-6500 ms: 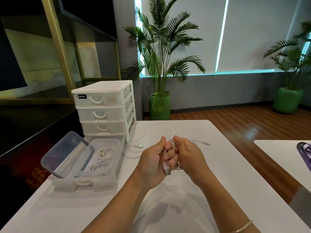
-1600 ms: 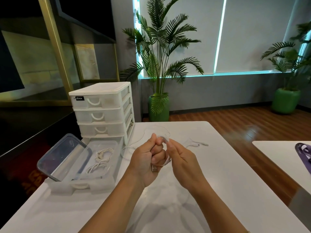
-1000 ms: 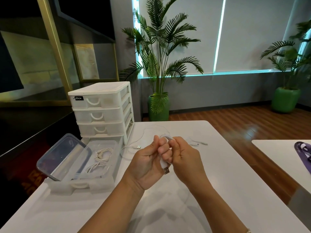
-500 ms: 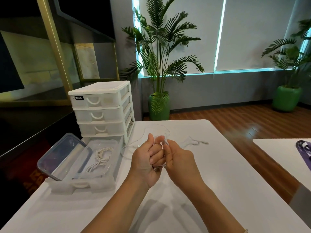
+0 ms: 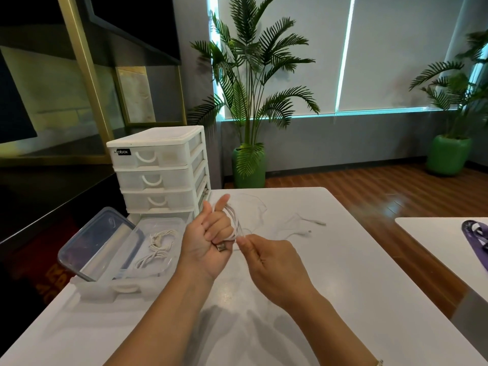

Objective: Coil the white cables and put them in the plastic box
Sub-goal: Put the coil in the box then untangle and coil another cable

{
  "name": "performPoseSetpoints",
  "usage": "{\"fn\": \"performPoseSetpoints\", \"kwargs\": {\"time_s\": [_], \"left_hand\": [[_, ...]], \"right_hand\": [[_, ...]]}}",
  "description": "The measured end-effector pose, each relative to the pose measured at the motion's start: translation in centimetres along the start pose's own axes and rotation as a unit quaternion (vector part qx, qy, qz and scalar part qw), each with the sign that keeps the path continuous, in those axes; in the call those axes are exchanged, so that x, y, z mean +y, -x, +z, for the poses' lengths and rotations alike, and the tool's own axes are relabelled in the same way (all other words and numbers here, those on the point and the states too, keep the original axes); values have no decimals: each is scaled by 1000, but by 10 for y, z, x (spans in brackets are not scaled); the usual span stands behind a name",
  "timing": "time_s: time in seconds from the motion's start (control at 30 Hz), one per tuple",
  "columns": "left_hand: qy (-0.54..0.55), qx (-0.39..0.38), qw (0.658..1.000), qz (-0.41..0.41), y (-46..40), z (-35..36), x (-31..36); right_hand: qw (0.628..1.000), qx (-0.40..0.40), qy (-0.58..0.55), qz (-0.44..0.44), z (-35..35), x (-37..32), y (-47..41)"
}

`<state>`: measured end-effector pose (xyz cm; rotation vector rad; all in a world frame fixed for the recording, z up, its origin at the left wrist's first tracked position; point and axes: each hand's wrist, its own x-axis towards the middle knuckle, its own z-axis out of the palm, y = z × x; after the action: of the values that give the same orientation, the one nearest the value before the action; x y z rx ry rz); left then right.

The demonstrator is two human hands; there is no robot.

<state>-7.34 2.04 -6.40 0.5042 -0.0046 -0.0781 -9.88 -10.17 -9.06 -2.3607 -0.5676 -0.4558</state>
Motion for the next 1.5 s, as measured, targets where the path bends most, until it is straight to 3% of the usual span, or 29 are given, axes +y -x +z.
{"fn": "performPoseSetpoints", "kwargs": {"time_s": [0.3,0.43,0.53,0.63,0.77,1.0,1.17,1.33,1.5], "left_hand": [[-20,3,1000,4,-2,2,3],[-147,12,989,21,-2,3,0],[-293,22,954,61,-2,3,-4],[-442,27,891,99,-1,4,-9],[-554,-13,823,126,4,4,-12],[-604,-93,785,99,3,-4,-9],[-616,-143,773,49,4,-6,-11],[-487,-215,844,-64,5,-3,-11],[-499,-223,830,-112,5,-1,-11]], "right_hand": [[996,0,52,-78,3,3,0],[994,-8,48,-96,7,5,1],[993,15,35,-108,6,6,1],[993,27,22,-110,4,8,1],[990,73,-41,-114,-2,6,0],[979,154,-85,-106,-11,8,-5],[977,171,-118,-38,-14,12,-7],[976,189,-108,12,-17,12,-9],[970,140,-168,102,-19,15,-12]]}}
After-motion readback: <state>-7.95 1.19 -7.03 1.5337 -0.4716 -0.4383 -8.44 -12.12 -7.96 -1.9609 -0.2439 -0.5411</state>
